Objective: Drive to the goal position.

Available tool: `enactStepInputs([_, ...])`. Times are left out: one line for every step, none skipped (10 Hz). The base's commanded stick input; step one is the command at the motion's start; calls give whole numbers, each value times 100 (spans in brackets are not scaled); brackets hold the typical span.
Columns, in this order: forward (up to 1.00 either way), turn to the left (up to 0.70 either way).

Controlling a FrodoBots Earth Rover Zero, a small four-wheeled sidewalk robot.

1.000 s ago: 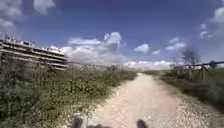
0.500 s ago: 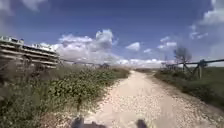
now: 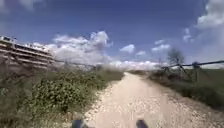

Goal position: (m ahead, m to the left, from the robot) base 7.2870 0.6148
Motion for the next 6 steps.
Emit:
enactStepInputs([54, 0])
enactStepInputs([54, 0])
enactStepInputs([58, 0])
enactStepInputs([66, 0])
enactStepInputs([65, 0])
enactStepInputs([62, 0])
